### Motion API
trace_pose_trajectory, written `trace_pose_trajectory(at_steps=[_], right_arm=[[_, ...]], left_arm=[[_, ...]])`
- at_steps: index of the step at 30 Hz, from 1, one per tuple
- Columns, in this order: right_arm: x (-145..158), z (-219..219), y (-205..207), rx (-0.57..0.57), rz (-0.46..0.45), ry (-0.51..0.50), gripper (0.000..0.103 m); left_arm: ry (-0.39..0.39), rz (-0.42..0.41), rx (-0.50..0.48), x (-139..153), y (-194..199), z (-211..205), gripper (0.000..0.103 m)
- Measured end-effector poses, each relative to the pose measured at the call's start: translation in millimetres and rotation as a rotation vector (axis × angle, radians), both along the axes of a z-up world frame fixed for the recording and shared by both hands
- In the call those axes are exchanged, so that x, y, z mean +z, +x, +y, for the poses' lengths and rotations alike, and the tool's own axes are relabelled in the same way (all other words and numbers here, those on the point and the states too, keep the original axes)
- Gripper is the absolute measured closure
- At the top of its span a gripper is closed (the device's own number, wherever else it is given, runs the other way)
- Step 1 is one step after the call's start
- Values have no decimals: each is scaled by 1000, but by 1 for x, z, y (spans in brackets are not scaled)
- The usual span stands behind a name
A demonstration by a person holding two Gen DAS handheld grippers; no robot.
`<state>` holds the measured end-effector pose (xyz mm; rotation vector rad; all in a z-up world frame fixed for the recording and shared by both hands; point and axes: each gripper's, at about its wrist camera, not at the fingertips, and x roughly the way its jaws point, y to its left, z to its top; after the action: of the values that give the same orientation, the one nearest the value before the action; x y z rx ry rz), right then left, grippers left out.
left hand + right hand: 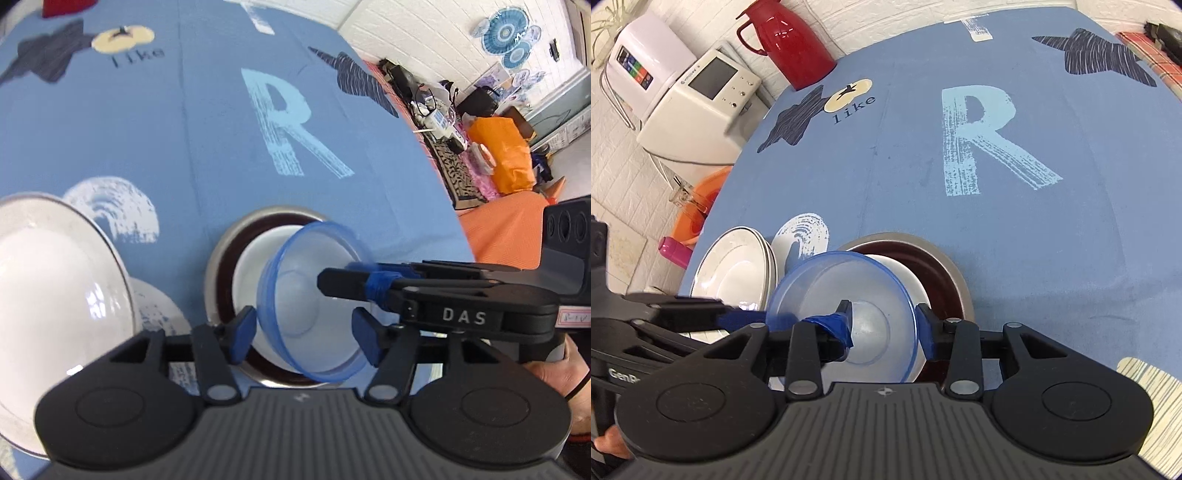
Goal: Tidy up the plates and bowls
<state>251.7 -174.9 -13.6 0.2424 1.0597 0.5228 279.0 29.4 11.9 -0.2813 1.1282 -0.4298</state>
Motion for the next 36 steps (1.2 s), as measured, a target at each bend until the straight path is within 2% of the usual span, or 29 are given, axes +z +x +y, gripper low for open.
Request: trace_pose_trajectory(at_steps=[2, 5, 10, 13, 16, 21, 24, 25, 27, 32, 34, 36], right_arm=[[3, -1, -1, 0, -9, -5, 82], [10, -4, -4, -7, -44, -15, 81], [26, -22, -14, -71, -130, -14, 80], [24, -37, -26, -115, -147, 20, 79], [13, -48, -42, -150, -133, 51, 78], [-7, -56, -52, -208, -49, 54, 77], [-14, -59, -50, -217, -19, 53, 77], [-14, -59, -48, -214, -17, 47, 77], [-15, -58, -45, -212, -13, 31, 77], [-19, -52, -38, -188, 2, 15, 76], [-19, -52, -36, -192, 7, 20, 76], [-20, -53, -37, -194, 11, 28, 75]], left_arm=[[19, -11, -2, 4, -1, 2, 38], [-4, 5, 9, 5, -1, 12, 38], [-27, -22, 49, 9, -2, 38, 38], [18, -43, 54, 13, 2, 49, 38], [88, -62, 15, 16, 7, 51, 37], [182, -60, -71, 7, 15, 45, 37], [190, -37, -92, -3, 22, 42, 37], [200, -37, -94, -4, 23, 40, 34], [246, -55, -86, -7, 26, 39, 34], [286, -59, -86, -11, 39, 40, 30], [317, -83, -97, -8, 43, 38, 30], [329, -146, -118, 1, 44, 37, 30]])
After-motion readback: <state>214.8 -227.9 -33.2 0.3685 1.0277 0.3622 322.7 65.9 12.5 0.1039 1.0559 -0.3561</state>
